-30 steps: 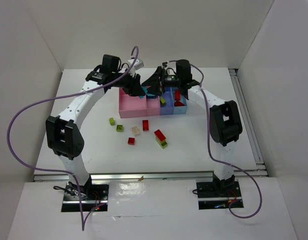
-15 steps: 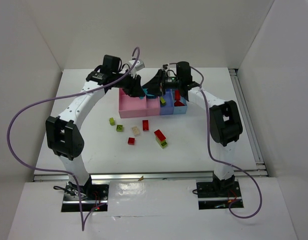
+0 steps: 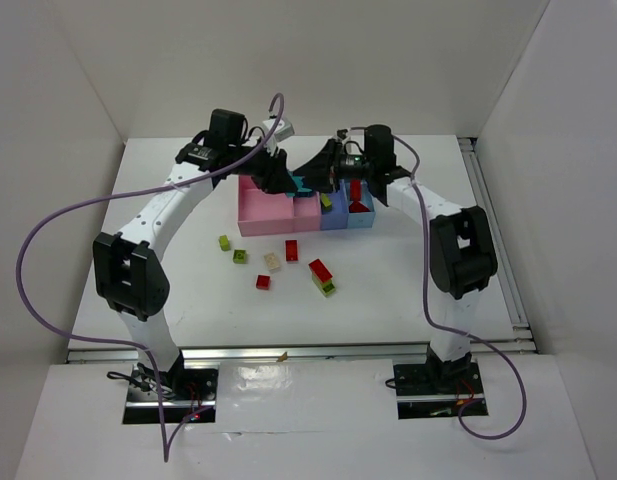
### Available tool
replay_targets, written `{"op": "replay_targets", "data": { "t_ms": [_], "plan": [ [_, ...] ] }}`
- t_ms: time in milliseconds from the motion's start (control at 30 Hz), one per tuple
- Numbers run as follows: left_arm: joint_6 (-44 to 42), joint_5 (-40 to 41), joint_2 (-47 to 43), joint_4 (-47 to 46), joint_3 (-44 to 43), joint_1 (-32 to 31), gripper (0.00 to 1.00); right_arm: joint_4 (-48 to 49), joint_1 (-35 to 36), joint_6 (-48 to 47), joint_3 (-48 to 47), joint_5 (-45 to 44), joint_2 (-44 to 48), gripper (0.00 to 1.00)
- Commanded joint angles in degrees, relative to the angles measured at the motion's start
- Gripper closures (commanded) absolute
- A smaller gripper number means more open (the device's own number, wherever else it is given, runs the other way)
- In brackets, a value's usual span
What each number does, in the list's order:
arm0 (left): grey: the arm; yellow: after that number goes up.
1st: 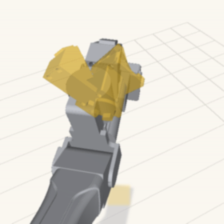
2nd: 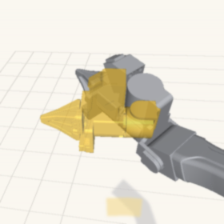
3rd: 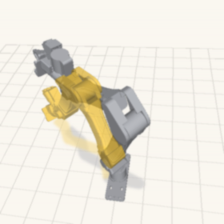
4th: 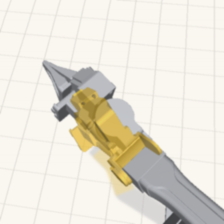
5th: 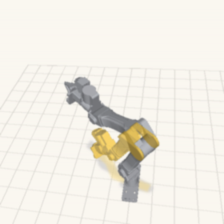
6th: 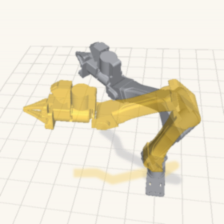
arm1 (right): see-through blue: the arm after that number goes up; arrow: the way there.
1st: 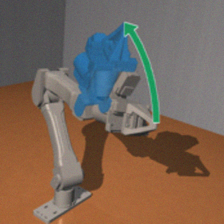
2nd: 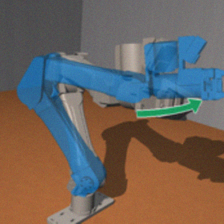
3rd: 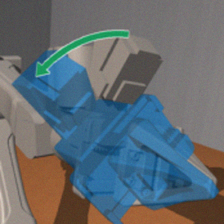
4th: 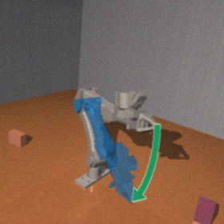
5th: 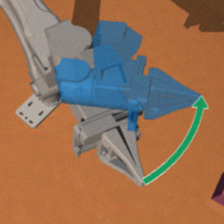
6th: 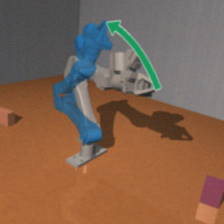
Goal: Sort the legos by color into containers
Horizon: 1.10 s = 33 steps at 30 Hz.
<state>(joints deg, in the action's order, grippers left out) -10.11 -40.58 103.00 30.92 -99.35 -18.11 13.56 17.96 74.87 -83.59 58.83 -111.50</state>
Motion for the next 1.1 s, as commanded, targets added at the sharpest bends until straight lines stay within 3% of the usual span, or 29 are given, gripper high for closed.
{"op": "replay_targets", "data": {
  "t_ms": [0, 200, 333, 433, 467, 567, 667, 800, 900, 1067],
  "plan": [
    [0.35, -1.16, -2.81, 1.34, -0.67, 3.78, 1.0, 1.28, -7.14, -2.54, 2.9, -2.84, 3.31, 0.93],
    [0.88, -6.44, -2.19, 1.86, -0.67, 4.31, 1.0, 2.43, -8.46, -2.54, 1.68, -1.62, 2.61, 0.93],
    [1.41, -5.57, -0.88, 1.87, -1.72, 4.31, 1.0, 1.74, -8.46, -3.85, 1.07, -2.14, 2.0, 0.93],
    [4.74, -3.03, 0.35, 1.08, -3.04, 4.84, 1.0, -4.31, -7.85, -10.07, -2.96, -5.38, 0.25, 0.93],
    [6.23, -2.06, 1.05, 1.08, -3.82, 4.84, 1.0, -10.34, -7.07, -15.58, -4.89, -6.7, -0.55, 0.93],
    [14.99, -2.66, 5.27, 1.78, -10.14, 6.77, 1.0, -24.86, -4.95, -27.35, -13.85, -15.3, -3.89, 0.93],
    [20.55, -4.24, 7.57, 1.78, -10.86, 9.58, 1.0, -34.09, -3.45, -33.54, -20.63, -25.58, -6.88, 0.93],
    [29.16, 0.04, 5.11, -4.18, -4.38, 12.13, 1.0, -40.0, -1.26, -40.48, -25.64, -32.71, -10.22, 0.92],
    [30.94, 4.7, 3.0, -5.95, -2.16, 12.84, 1.0, -46.86, 0.32, -44.63, -32.41, -35.53, -14.96, 0.91],
    [33.22, 5.33, 2.73, -6.48, -1.64, 12.84, 1.0, -48.19, 1.64, -46.56, -34.62, -37.21, -18.39, 0.88]
  ]
}}
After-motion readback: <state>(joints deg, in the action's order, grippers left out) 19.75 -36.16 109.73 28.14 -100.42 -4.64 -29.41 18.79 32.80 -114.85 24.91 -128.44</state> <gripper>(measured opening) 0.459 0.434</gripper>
